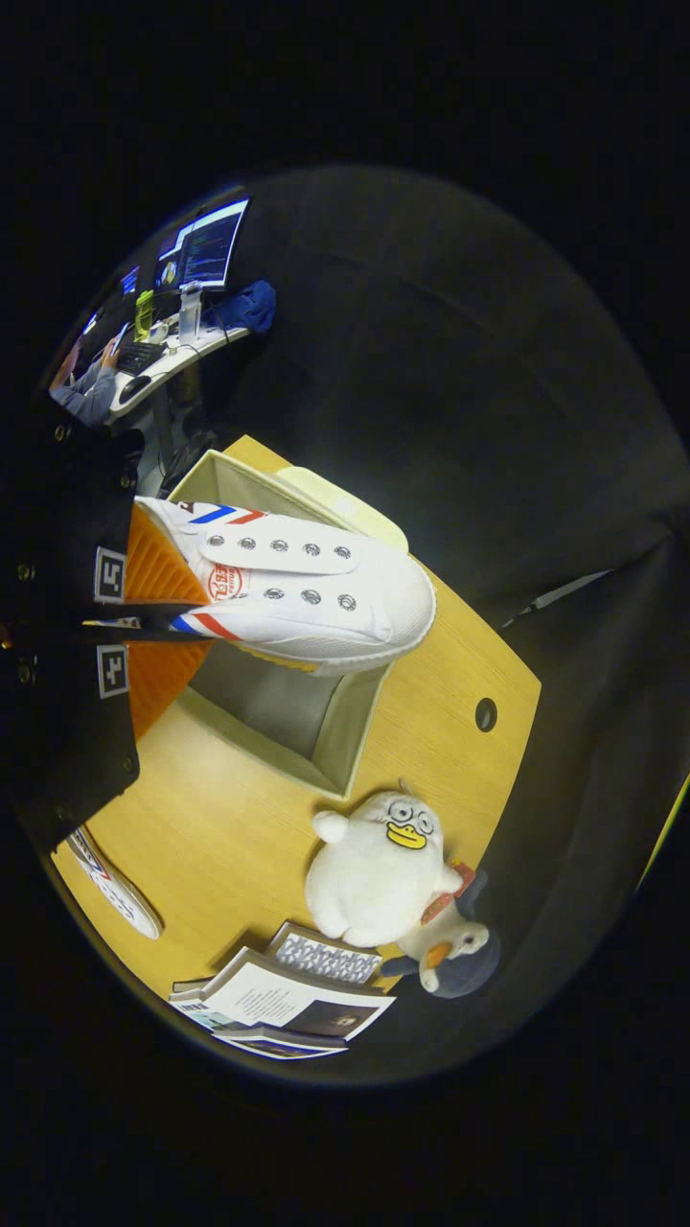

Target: Open the storage box then place both shoes into the box .Put the left shoe in first, then the right shoe, with the right side of both shoes facing outward in a uniform manner.

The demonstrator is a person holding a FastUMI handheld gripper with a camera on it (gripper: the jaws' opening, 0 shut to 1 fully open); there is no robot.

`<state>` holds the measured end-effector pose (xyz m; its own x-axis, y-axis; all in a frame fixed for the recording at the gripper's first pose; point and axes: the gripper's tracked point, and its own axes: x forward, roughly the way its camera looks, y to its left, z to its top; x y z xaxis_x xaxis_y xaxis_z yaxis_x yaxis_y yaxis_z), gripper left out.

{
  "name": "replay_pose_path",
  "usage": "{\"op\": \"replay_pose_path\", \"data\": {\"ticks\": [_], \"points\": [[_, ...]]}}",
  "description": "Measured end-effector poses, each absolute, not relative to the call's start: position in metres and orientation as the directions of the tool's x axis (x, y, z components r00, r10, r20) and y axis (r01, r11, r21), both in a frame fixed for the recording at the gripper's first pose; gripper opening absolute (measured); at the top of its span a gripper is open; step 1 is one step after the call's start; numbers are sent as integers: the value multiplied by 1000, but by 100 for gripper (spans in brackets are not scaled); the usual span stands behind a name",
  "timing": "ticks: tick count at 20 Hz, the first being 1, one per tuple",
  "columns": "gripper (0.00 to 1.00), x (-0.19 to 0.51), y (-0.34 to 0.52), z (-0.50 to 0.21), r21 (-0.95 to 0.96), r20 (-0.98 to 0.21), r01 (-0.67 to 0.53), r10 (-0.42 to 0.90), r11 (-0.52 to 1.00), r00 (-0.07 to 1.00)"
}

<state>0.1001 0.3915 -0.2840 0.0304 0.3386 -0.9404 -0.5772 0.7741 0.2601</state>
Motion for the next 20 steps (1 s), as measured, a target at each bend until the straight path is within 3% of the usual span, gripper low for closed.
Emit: {"op": "replay_pose_path", "data": {"ticks": [5, 7, 11, 12, 20], "points": [[3, 98, 407, -299, 225, -953, -605, 302, 763, 26], [20, 98, 424, -292, 281, -933, -601, 361, 748, 13], [69, 121, 409, -268, 228, -927, -627, 363, 745, 93], [74, 122, 404, -262, 237, -923, -619, 372, 749, 96], [74, 126, 342, -233, 267, -903, -559, 407, 785, 139]]}}
